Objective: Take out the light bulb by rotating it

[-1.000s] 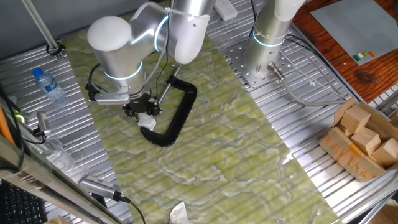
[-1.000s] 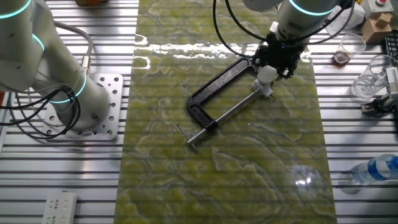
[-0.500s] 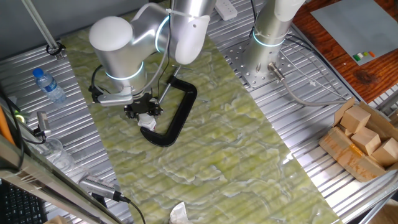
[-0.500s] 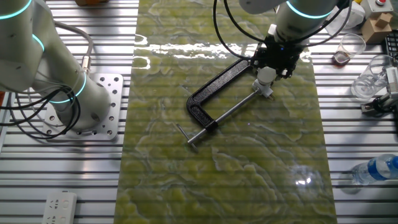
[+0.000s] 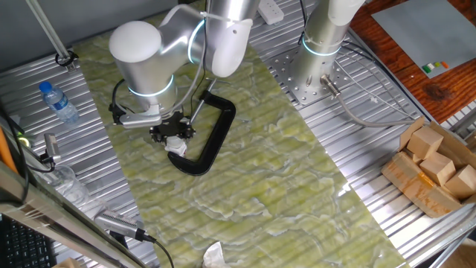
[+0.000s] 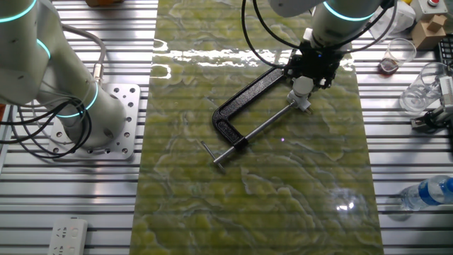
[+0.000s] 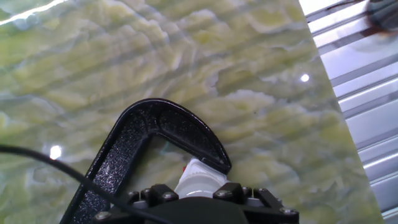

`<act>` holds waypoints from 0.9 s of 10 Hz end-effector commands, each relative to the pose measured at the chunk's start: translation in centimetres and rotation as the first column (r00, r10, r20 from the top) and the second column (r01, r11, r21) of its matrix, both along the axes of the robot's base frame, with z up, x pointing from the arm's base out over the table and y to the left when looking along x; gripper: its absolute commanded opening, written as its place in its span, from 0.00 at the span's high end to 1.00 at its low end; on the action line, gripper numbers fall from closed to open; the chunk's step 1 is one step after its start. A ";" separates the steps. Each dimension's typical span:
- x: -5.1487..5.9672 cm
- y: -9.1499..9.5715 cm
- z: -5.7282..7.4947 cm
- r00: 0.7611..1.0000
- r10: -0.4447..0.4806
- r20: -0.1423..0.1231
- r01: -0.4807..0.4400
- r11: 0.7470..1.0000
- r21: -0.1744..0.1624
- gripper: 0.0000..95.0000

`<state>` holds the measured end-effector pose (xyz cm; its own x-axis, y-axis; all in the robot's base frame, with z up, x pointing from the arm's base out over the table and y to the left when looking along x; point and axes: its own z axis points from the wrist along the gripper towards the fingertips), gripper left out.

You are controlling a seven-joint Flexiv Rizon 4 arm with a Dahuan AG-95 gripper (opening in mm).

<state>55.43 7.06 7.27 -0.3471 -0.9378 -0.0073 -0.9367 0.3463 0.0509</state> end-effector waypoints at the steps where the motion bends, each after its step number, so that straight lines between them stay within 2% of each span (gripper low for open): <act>1: 0.0 0.0 0.0 1.000 -0.004 0.003 0.004 1.000 0.000 0.40; 3: 0.1 -0.3 0.1 1.000 -0.005 0.003 0.005 1.000 0.002 0.40; 4: 0.1 -0.4 0.1 1.000 -0.004 0.003 0.004 1.000 0.002 0.60; 9: 0.2 -0.4 0.1 1.000 -0.016 0.007 0.016 1.000 0.000 0.60</act>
<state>55.62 6.63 7.47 -0.3663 -0.9304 -0.0112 -0.9298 0.3655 0.0436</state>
